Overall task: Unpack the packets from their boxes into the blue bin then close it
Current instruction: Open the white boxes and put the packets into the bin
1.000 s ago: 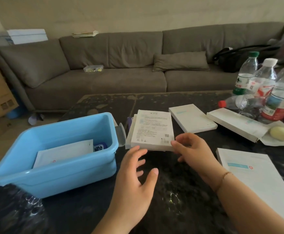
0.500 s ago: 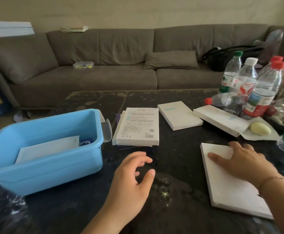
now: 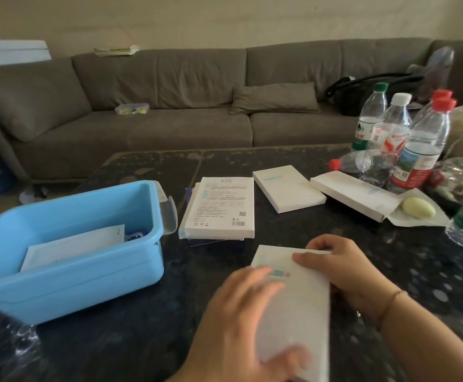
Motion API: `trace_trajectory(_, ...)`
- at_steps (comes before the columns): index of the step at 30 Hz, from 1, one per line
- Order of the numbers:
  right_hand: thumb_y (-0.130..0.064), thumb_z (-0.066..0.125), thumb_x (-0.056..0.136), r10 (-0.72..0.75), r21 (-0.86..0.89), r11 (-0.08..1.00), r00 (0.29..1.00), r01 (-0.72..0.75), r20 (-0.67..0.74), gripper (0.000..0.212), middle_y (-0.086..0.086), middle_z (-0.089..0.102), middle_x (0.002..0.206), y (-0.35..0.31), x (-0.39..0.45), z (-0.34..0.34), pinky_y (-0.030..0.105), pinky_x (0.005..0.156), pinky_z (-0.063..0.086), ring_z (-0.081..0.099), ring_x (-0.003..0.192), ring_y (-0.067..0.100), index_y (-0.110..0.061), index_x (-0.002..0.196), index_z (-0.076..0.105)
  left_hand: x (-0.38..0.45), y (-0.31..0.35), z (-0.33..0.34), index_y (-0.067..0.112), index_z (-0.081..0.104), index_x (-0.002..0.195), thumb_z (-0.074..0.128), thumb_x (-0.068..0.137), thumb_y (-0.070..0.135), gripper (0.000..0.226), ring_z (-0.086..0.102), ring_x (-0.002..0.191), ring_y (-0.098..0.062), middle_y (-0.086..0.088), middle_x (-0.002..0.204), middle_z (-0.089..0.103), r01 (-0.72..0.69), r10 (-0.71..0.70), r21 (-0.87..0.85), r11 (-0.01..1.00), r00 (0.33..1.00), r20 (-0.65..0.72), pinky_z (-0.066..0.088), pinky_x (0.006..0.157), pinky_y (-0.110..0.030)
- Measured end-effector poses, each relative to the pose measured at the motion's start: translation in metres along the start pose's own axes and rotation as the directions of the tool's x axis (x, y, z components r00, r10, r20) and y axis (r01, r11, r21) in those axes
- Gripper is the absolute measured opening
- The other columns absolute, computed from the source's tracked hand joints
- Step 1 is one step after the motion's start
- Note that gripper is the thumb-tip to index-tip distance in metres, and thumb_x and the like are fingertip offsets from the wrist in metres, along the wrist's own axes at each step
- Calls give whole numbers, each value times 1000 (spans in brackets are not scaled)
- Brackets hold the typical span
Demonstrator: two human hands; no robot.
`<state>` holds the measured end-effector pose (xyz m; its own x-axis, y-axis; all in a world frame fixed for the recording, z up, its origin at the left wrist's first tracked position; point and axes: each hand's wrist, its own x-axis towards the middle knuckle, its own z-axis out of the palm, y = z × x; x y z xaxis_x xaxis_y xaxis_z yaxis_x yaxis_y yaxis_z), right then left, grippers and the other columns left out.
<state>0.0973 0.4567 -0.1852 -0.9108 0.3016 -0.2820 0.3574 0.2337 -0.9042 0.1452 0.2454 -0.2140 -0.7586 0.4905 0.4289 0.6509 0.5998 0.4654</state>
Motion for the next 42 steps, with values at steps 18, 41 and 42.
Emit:
trace_trajectory(18,-61,69,75,-572,99,820,814,564,103,40,-12,71,107,-33,-33,24,36,74,61,71,94,16,-36,106,68,4,2,-67,25,76,93,70,68,20,26,75,88,-21,-4,95,78,210,-727,-945,253,686,-42,55,76,-43)
trace_trajectory(41,-62,51,79,-636,-374,726,770,577,-46,40,-29,63,87,-31,-38,35,27,59,60,69,71,4,-39,108,65,5,6,-72,21,78,86,66,71,19,19,75,88,-28,-12,100,76,301,-774,-949,90,621,124,51,79,-47)
trace_trajectory(42,-63,50,81,-636,-388,721,771,575,-40,43,-30,63,87,-30,-37,35,27,59,60,68,71,4,-37,111,66,5,6,-72,20,77,89,66,72,19,21,75,89,-29,-12,101,76,303,-777,-949,90,617,123,51,80,-47)
